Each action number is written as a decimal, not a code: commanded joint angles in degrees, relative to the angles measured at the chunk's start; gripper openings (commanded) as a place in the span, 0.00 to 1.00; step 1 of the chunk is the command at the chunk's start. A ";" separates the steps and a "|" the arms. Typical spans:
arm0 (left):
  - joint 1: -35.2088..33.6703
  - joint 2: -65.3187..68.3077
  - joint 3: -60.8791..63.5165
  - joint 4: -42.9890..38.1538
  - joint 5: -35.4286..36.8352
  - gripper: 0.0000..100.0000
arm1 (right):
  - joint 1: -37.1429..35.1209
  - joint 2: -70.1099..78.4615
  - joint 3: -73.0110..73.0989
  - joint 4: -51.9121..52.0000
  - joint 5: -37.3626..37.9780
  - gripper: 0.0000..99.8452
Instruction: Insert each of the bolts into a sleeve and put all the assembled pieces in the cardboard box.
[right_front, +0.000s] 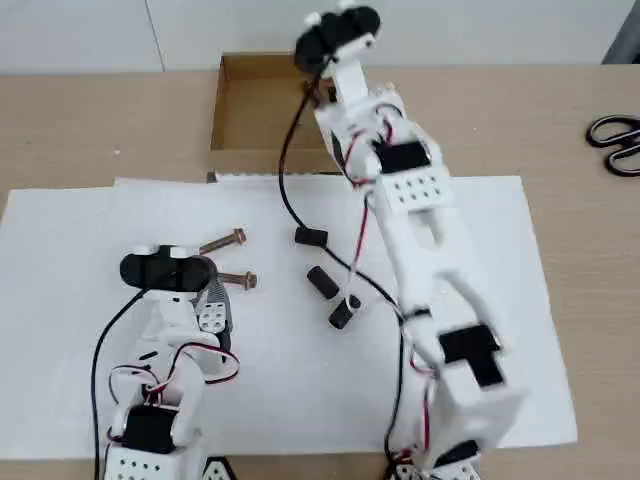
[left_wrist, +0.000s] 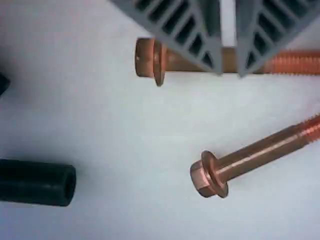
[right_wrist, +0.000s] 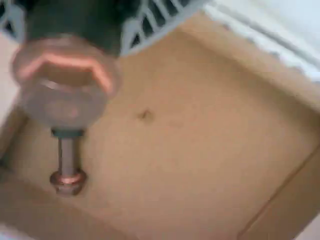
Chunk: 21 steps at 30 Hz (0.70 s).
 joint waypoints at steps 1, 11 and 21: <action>-0.62 -0.44 -0.13 0.18 0.00 0.01 | -0.40 7.69 -13.19 -0.31 0.97 0.00; -0.79 -0.44 -0.13 0.26 0.00 0.01 | -2.86 28.26 -29.27 -0.04 3.60 0.01; -0.79 -0.44 -0.13 0.26 0.00 0.01 | -3.12 31.25 -34.99 6.46 3.52 0.13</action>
